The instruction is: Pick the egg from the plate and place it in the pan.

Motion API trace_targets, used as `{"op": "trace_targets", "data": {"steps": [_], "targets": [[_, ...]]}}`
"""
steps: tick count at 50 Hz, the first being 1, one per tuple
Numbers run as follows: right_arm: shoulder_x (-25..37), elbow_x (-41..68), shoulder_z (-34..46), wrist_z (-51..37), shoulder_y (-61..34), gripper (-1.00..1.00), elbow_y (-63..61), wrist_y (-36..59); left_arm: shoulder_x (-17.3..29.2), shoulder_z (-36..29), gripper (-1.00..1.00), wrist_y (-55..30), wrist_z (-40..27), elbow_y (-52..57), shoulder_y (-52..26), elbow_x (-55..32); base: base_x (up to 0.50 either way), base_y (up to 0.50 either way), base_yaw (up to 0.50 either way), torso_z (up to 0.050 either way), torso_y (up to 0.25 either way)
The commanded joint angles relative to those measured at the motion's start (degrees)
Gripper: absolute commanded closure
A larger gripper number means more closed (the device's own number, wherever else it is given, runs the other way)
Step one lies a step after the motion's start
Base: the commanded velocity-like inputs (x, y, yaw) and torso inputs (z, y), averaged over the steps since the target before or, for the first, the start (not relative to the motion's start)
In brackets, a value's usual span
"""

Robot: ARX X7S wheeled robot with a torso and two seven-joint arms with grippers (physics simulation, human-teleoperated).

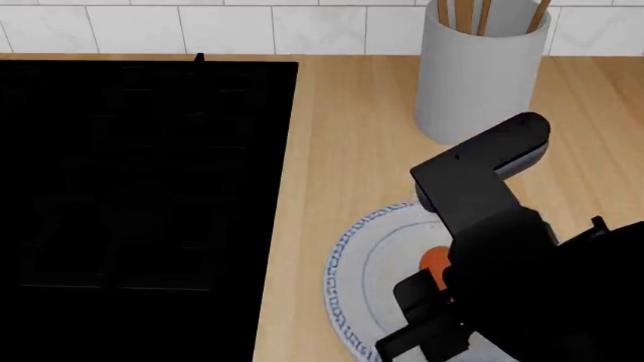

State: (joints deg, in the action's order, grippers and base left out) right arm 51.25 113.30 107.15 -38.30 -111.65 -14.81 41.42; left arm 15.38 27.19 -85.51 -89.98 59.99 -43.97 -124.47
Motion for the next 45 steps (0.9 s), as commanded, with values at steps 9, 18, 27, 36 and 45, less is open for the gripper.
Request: {"op": "trace_targets", "data": {"steps": [9, 18, 27, 36, 45], "targets": [[5.8, 0.7, -6.1, -4.1, -7.7, 1.00, -8.0, -1.1, 0.3, 0.1, -1.00, 0.1, 0.0, 0.0, -0.1, -0.2, 0.00, 0.00, 0.00, 0.000, 0.000], [11.2, -0.5, -10.2, -9.3, -8.0, 1.00, -15.3, -9.0, 0.4, 0.2, -1.00, 0.2, 0.0, 0.0, -0.2, -0.3, 0.00, 0.00, 0.00, 0.000, 0.000], [15.7, -7.2, -11.2, -16.4, -2.5, 1.00, -23.6, -19.8, 1.5, 0.7, -1.00, 1.3, 0.0, 0.0, 0.1, -0.8, 0.00, 0.00, 0.00, 0.000, 0.000], [17.9, -13.0, -12.1, -20.1, 1.8, 1.00, -27.8, -28.3, 2.9, -0.3, -1.00, 2.6, 0.0, 0.0, 0.0, -0.8, 0.00, 0.00, 0.00, 0.000, 0.000], [17.7, -14.8, -12.5, -24.3, 1.4, 1.00, -30.4, -27.6, 4.2, -2.4, -1.00, 4.4, 0.0, 0.0, 0.5, 0.5, 0.00, 0.00, 0.00, 0.000, 0.000]]}}
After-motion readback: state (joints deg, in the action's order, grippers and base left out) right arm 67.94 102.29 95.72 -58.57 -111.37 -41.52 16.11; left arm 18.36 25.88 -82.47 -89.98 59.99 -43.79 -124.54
